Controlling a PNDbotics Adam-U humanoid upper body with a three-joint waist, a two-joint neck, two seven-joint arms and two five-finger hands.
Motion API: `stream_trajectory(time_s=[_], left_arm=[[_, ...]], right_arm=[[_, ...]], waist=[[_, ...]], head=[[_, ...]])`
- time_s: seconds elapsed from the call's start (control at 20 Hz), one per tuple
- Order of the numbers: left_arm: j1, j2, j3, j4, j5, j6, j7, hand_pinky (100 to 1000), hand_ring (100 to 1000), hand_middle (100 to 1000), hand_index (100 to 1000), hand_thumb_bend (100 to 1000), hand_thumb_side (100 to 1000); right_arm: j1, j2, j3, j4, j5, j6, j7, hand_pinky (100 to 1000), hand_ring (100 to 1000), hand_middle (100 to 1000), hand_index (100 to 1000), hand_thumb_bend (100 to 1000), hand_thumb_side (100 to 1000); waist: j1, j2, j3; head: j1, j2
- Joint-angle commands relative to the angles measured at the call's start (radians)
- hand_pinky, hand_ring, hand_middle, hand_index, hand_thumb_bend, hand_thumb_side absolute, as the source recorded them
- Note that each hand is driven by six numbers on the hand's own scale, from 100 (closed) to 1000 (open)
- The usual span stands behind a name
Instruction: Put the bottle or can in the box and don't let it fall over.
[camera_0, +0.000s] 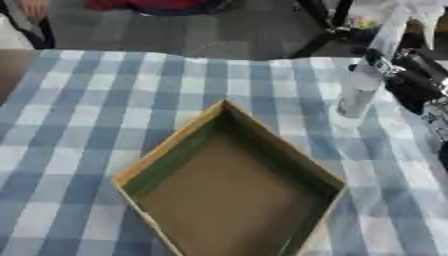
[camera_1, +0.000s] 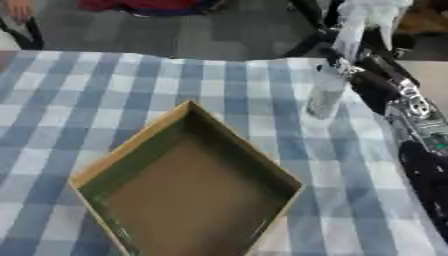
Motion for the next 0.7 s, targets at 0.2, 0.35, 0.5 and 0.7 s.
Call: stream_trajectory(time_s=[0.2,0.35,0.5,0.7], left_arm=[[-0.009,0.008,0.007,-0.022,0.000,-0.002,-0.003,1000,642,773,929,146,597],[-0.010,0.007,0.008,-0.023,0.000,-0.002,-0.004,1000,642,772,928,145,597],[-0.009,0.006,0.008,-0.023,0.000,-0.002,-0.003,1000,641,772,928,145,598],[-0.011,0.006,0.008,-0.023,0.001,-0.001,-0.004,1000,641,772,928,143,598]], right_arm=[[0.001,-0.015,0.000,-0.020,0.019,-0.007,0.017,878,1000,1000,966,100,434],[0.007,-0.010,0.000,-0.016,0.024,-0.009,0.019,877,1000,1000,963,100,415],[0.013,-0.010,-0.002,-0.020,0.027,-0.013,0.018,878,1000,1000,962,100,395],[0.018,-0.013,-0.004,-0.022,0.042,-0.020,0.012,879,1000,1000,961,100,369]], waist=[[0.004,-0.015,0.000],[0.005,-0.014,0.001],[0.005,-0.012,-0.001],[0.004,-0.010,-0.002]], head=[[0.004,-0.010],[0.003,-0.010],[0.005,-0.008],[0.006,-0.009]])
